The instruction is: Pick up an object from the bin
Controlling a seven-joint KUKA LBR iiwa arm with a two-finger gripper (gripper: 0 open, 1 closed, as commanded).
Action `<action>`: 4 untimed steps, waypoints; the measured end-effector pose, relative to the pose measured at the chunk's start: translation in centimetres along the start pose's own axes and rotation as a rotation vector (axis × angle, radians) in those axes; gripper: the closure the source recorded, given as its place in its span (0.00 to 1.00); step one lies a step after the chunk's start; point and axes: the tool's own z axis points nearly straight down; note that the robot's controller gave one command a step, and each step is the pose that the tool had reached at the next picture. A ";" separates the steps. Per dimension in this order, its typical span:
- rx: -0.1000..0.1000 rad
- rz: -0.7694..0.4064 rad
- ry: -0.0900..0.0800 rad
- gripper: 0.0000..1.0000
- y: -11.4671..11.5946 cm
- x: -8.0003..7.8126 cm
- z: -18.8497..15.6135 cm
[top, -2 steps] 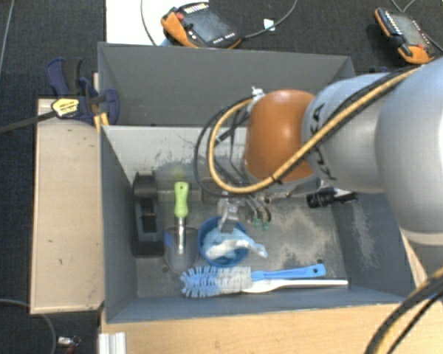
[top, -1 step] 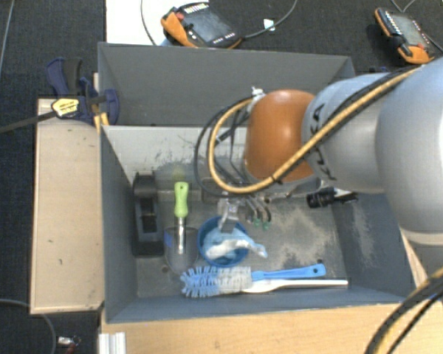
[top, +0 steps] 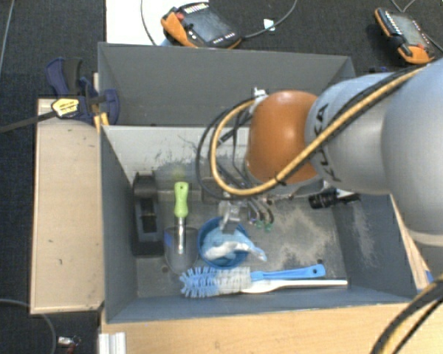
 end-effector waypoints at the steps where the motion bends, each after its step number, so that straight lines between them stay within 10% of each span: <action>1: -0.001 0.019 -0.002 1.00 -0.2 0.3 -1.6; 2: -0.008 0.019 -0.038 1.00 -4.2 3.9 -0.6; 4: -0.013 -0.009 -0.053 1.00 -3.1 5.1 -3.3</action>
Offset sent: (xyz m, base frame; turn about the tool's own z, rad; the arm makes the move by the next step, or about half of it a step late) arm -0.0551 -0.0328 -0.0007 0.0106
